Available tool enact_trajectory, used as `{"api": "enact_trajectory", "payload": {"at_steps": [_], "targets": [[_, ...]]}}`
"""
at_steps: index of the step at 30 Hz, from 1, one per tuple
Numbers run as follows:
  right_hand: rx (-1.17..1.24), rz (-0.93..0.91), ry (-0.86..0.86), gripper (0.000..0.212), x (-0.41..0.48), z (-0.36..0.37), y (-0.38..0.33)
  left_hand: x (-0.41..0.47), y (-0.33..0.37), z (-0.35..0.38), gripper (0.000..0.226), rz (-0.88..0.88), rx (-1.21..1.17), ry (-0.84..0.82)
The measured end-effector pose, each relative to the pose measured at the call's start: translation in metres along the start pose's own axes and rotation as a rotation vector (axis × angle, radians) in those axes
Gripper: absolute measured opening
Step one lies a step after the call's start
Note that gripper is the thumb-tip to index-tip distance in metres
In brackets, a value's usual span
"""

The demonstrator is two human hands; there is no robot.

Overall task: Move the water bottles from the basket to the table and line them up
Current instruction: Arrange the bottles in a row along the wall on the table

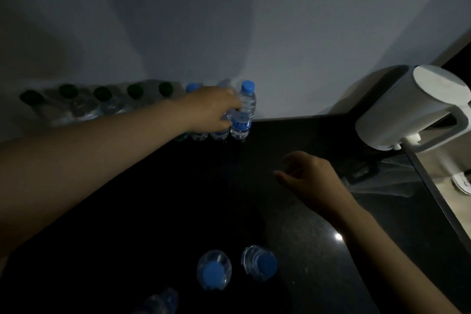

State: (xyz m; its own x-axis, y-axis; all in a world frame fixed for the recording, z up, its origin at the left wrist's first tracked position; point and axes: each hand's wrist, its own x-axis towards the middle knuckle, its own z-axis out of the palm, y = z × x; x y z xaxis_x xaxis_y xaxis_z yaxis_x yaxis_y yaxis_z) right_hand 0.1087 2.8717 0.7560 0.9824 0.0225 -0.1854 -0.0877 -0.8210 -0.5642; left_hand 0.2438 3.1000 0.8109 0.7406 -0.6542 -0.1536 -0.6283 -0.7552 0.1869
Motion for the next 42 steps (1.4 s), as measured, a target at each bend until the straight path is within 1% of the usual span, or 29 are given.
{"api": "enact_trajectory", "payload": {"at_steps": [2,7,10,15,18,23,26,28,33,36,39,42], "targets": [[-0.016,-0.039,-0.037,0.037,-0.009,0.001,-0.012,-0.031,0.0,0.009,0.029,-0.003,-0.012,-0.02],[-0.065,-0.153,-0.13,0.037,-0.037,0.009,-0.044,-0.1,-0.006,0.03,0.041,-0.054,-0.057,-0.112],[-0.077,-0.221,-0.154,0.033,-0.053,0.018,-0.06,-0.135,-0.007,0.04,0.041,-0.082,-0.102,-0.176],[-0.111,-0.239,-0.211,0.033,-0.075,0.033,-0.07,-0.18,0.01,0.059,0.039,-0.081,-0.212,-0.108],[-0.158,-0.198,-0.214,0.035,-0.086,0.033,-0.066,-0.191,0.027,0.068,0.039,-0.039,-0.267,-0.088],[-0.2,-0.123,-0.21,0.037,-0.101,0.029,-0.056,-0.185,0.052,0.08,0.042,0.043,-0.289,-0.104],[-0.191,-0.146,-0.217,0.04,-0.108,0.029,-0.055,-0.183,0.062,0.083,0.043,0.07,-0.293,-0.125],[-0.16,-0.189,-0.257,0.045,-0.113,0.034,-0.058,-0.188,0.064,0.082,0.042,0.076,-0.287,-0.136],[-0.079,-0.313,-0.361,0.052,-0.113,0.051,-0.071,-0.216,0.058,0.08,0.043,0.016,-0.256,-0.2],[-0.072,-0.339,-0.414,0.053,-0.109,0.06,-0.077,-0.237,0.056,0.083,0.045,-0.02,-0.269,-0.222],[-0.081,-0.364,-0.431,0.051,-0.107,0.068,-0.08,-0.262,0.056,0.09,0.046,-0.063,-0.271,-0.246],[-0.124,-0.392,-0.438,0.049,-0.105,0.075,-0.079,-0.281,0.059,0.097,0.046,-0.132,-0.302,-0.219]]}}
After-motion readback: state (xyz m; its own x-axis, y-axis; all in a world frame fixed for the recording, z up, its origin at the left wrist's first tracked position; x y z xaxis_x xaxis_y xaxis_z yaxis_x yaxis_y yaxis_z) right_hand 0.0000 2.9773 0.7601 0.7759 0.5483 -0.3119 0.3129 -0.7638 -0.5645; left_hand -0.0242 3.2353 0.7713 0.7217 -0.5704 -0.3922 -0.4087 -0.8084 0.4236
